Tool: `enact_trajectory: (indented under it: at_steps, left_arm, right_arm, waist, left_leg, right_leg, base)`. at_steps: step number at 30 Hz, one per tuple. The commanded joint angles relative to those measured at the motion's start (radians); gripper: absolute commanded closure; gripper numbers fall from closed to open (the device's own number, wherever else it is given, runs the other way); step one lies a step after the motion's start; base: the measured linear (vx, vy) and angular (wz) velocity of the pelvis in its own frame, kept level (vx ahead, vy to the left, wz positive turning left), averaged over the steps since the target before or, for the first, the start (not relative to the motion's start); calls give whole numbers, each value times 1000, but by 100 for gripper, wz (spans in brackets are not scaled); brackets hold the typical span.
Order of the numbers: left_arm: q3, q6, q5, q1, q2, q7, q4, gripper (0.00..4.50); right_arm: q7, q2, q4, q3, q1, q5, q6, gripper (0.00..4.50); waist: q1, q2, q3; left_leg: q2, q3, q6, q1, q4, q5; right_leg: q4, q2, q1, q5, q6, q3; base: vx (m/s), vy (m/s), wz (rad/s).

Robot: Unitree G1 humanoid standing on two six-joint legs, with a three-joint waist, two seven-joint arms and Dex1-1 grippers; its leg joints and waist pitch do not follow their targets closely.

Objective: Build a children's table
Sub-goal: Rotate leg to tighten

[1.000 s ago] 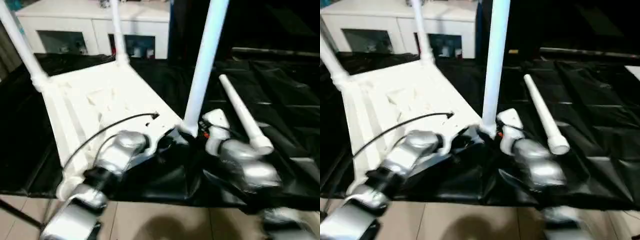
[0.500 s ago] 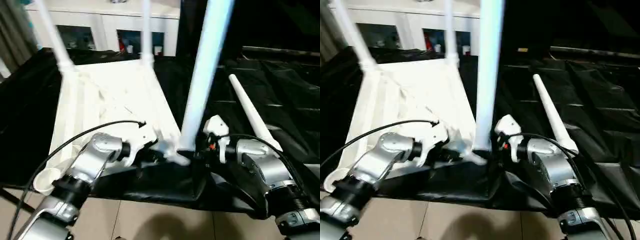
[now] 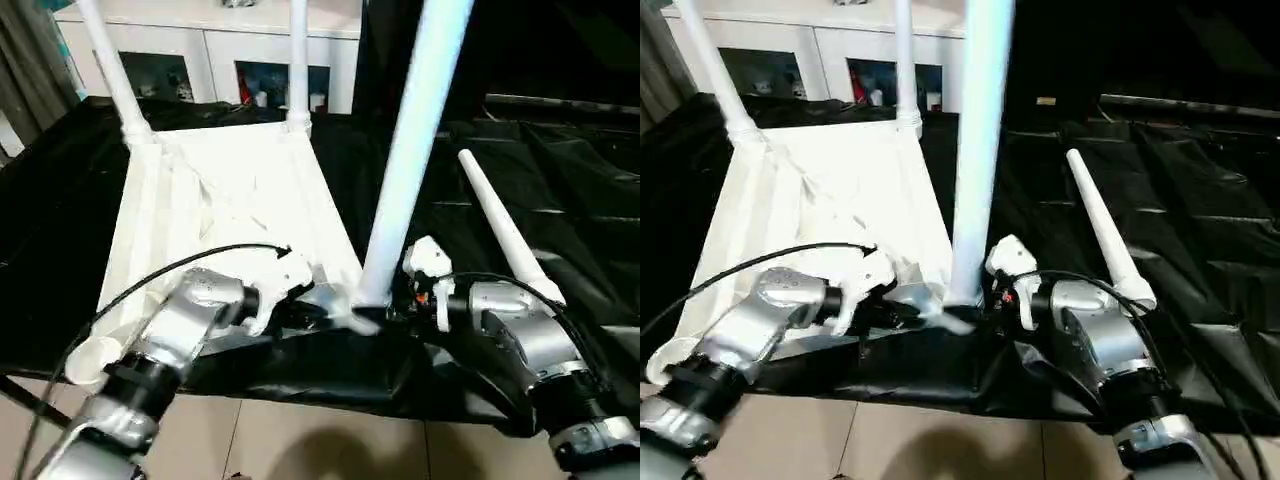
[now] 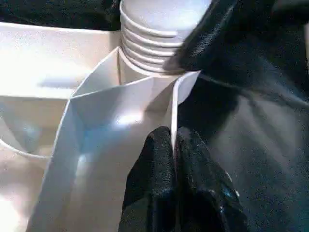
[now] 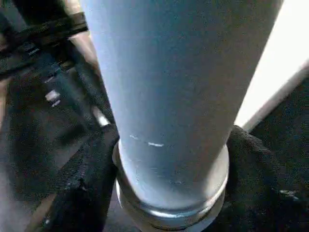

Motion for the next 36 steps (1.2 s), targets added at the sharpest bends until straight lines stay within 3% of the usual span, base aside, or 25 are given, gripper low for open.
enact_trajectory:
  at_steps: [1, 3, 6, 9, 14, 16, 17, 22, 28, 32, 36]
  left_arm:
    - [39, -6, 2, -41, -53, 112, 47, 450]
    - [54, -6, 17, -66, -85, 193, 97, 450]
    - [88, 10, 37, -117, -149, 350, 186, 450]
    - [97, -3, 54, -158, -192, 446, 254, 450]
    - [80, -55, 71, -190, -220, 461, 303, 450]
    - [72, -73, 77, -189, -218, 450, 306, 450]
    - [65, -84, 77, -182, -212, 424, 306, 450]
    - [20, -134, 71, -140, -166, 299, 261, 450]
    - [-8, -143, 58, -87, -97, 163, 186, 450]
    - [-39, -130, -11, -12, -3, -62, 44, 450]
    - [-42, -94, -29, 16, 35, -121, -13, 450]
  right_arm:
    - [-169, 40, 78, -29, -3, -28, 18, 169]
    - [-276, 80, 100, -52, -8, -36, 25, 170]
    - [-475, 158, 134, -93, -25, -46, 39, 172]
    - [-599, 229, 170, -119, -46, -50, 46, 173]
    - [-601, 270, 162, -79, -52, -78, -18, 173]
    - [-580, 269, 159, -81, -52, -70, -29, 117]
    - [-553, 264, 152, -90, -55, -54, -42, 103]
    - [-408, 184, 110, -52, -50, -64, -72, 59]
    - [-221, 78, 63, -33, -34, -44, -81, 59]
    - [-92, 12, 36, -27, -30, -23, -86, 59]
    - [10, -17, 25, -3, -23, -12, -83, 59]
  waist:
    - [-6, -7, -63]
    - [-11, -7, -61]
    - [-20, -4, -60]
    - [-23, -2, -62]
    - [-21, -3, -66]
    - [-20, -3, -65]
    - [-20, 0, -64]
    - [-17, -4, -64]
    - [-18, -1, -63]
    - [-19, 4, -70]
    - [-20, 7, -69]
  left_leg:
    - [3, 4, 29, 7, -56, -180]
    - [1, 3, 7, 11, -59, -216]
    - [-1, 3, -4, 12, -60, -225]
    - [-1, -1, -4, 9, -62, -232]
    - [-1, 0, 14, 6, -60, -202]
    - [0, 0, 22, 5, -60, -199]
    - [0, 1, 25, 7, -61, -207]
    - [-1, 1, 41, 3, -59, -211]
    - [5, 1, 51, 5, -59, -204]
    - [10, -1, 57, 5, -59, -176]
    - [10, 3, 71, 6, -57, -163]
  right_leg:
    - [-76, -52, 58, -107, -226, 41]
    - [-87, -54, 54, -217, -192, 40]
    - [-97, -52, 48, -271, -170, 42]
    - [-95, -51, 46, -264, -165, 40]
    - [-91, -51, 51, -184, -176, 41]
    - [-91, -52, 52, -167, -180, 41]
    - [-92, -51, 51, -168, -185, 40]
    - [-94, -53, 55, -176, -183, 40]
    - [-89, -52, 52, -160, -206, 40]
    - [-72, -52, 56, -56, -245, 40]
    - [-68, -49, 55, 3, -269, 39]
  base:
    - [0, 0, 0]
    - [0, 0, 0]
    - [0, 0, 0]
    - [0, 0, 0]
    - [0, 0, 0]
    - [0, 0, 0]
    - [0, 0, 0]
    - [0, 0, 0]
    - [0, 0, 0]
    - [0, 0, 0]
    - [0, 0, 0]
